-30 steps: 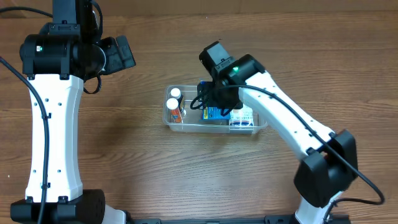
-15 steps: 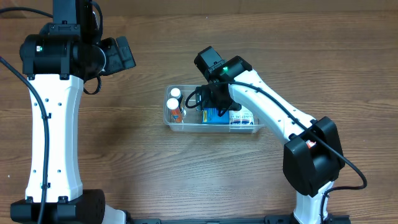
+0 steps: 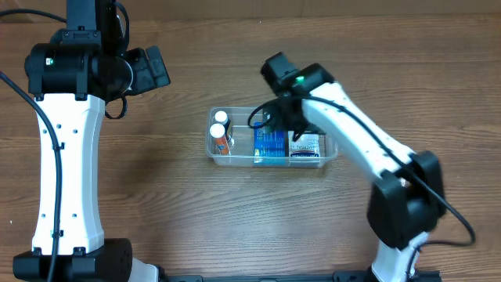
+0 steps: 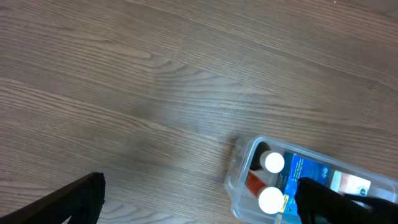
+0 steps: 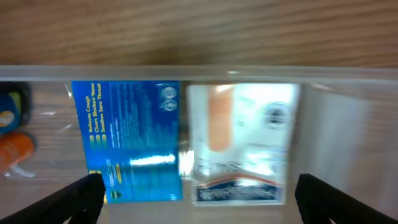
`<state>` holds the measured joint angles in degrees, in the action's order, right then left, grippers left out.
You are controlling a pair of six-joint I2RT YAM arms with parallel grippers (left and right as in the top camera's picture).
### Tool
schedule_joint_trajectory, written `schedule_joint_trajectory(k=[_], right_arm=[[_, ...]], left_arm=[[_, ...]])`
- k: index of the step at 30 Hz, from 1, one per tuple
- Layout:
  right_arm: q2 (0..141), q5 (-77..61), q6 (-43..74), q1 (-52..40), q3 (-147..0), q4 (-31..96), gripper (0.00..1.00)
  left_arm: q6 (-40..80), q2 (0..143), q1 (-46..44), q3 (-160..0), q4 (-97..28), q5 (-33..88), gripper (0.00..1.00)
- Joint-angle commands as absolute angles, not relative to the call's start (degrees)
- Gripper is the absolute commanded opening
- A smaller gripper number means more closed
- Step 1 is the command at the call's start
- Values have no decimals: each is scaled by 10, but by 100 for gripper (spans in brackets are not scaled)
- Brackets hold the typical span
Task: Pack container
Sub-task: 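Lower the blue box into the container's middle and release, then grasp the red Panadol box with the right gripper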
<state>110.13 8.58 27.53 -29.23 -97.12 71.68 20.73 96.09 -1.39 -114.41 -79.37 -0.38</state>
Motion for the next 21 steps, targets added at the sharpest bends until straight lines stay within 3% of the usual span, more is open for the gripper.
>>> schedule_joint_trajectory(k=[1,8,13,18,21], right_arm=[[936,124,284,-228,-1001,740,100],[775,43,300,18,-954,886,100],[707,37,250,59,-825,861,100],[772,37,187,59,-632,705,100],[831,38,164,59,-604,647,100]], left_arm=[[192,959,-11,-1152,-795,-19,99],[193,959,-11,-1152,-795,-19,98],[193,959,-11,-1152,-794,-18,99],[193,959,-11,-1152,-794,-15,99],[192,959,-11,-1152,-793,-15,99]])
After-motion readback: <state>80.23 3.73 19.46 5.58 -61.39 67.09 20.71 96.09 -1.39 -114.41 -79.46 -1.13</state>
